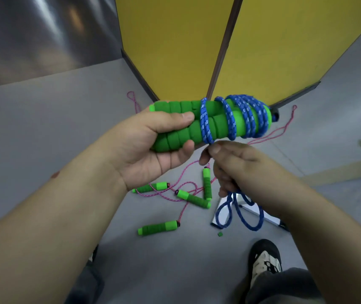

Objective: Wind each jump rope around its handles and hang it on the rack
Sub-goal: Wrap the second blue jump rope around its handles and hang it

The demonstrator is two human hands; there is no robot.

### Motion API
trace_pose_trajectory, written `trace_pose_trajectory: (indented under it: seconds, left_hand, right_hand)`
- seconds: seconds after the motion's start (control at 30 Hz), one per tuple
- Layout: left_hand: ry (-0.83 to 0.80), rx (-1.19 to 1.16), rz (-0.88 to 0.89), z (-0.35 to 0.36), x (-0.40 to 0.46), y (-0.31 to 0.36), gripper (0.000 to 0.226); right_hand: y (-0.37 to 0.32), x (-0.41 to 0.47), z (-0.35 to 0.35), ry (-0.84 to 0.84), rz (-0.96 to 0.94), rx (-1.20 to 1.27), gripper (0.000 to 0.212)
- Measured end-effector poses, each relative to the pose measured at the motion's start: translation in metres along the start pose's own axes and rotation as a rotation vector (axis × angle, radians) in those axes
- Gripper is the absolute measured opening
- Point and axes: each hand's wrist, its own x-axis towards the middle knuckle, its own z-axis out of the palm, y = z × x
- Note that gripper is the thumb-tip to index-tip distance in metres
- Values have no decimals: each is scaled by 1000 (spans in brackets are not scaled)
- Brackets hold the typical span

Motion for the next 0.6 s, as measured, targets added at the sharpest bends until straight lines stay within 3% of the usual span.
trace_pose_trajectory:
  seconds: [0.07, 0.17, 0.33, 0.47, 0.6]
  left_hand:
    - [146, 49, 106, 3, 3, -6, 26]
    - [311, 350, 249, -3, 12, -13, 23]
    - [425, 1002, 370, -9, 13, -18, 26]
    - [416, 1191, 390, -4, 8, -18, 34]
    - [291, 1227, 342, -6, 9, -16, 33]
  right_hand:
    - [0, -2, 2, 1, 17, -206, 26]
    - [-3, -6, 4, 0, 33, -447, 22]
    - [-10, -8, 0, 17, -95, -482, 27]
    - [-8, -10, -5, 31, -173, -403, 19]
    - [-7, -11, -7, 35, -241, -336, 13]
